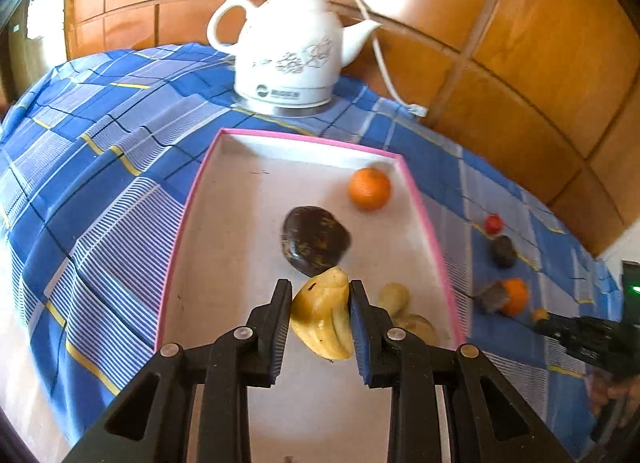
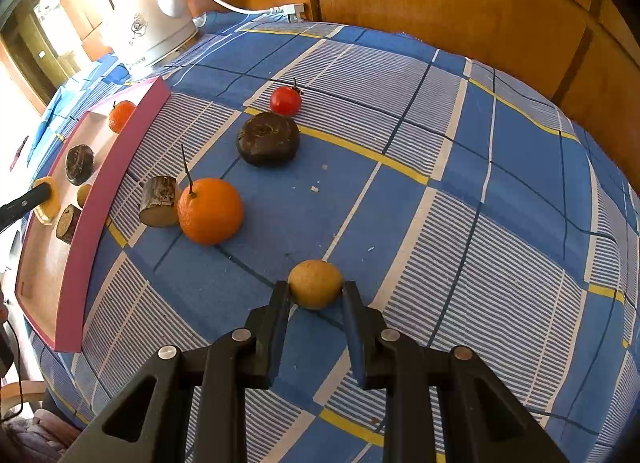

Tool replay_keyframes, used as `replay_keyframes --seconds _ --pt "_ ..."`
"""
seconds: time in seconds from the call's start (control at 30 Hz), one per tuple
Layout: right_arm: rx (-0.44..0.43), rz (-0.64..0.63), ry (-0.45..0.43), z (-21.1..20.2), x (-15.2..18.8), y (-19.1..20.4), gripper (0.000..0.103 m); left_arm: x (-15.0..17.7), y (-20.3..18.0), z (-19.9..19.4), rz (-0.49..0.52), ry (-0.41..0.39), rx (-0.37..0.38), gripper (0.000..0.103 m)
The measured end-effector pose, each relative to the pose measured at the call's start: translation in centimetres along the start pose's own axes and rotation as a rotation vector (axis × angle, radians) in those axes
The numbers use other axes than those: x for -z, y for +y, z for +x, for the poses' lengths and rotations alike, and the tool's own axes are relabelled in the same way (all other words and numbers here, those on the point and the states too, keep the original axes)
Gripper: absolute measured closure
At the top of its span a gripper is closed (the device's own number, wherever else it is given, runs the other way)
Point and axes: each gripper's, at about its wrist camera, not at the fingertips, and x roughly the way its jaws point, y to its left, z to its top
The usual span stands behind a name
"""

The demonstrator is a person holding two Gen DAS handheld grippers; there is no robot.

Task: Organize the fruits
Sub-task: 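Release the pepper into the tray with left while right closes on the brown ball, then carry the small brown ball into the tray and release it with the right gripper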

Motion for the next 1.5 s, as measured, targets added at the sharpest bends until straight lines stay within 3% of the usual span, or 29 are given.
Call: replay_keyframes --seconds 0.1,0.2,0.4,1.13,1.5 --pt "-0.001 0.002 0.000 0.0 0.0 0.0 0.077 0.0 0.1 0.6 0.002 0.009 -0.015 0.073" --pt "-0.001 0.004 -0.001 0.0 0.0 0.0 0.077 0.0 0.0 0.7 -0.003 0.003 -0.026 0.061" --pt "0.003 0.003 -0.002 0.0 0.0 0.0 0.077 0.4 -0.6 -1.6 0.017 -0.055 -0.070 0.053" --pt "0.018 -0.010 -0.008 0.0 -0.1 0.1 0.077 2.8 -6.3 -10.1 0.258 -0.287 -0.101 0.050" --pt "0.015 -0.005 -0.017 -0.2 -0.2 0.0 0.077 3.4 -8.2 -11.2 0.340 -0.321 -0.089 0.050"
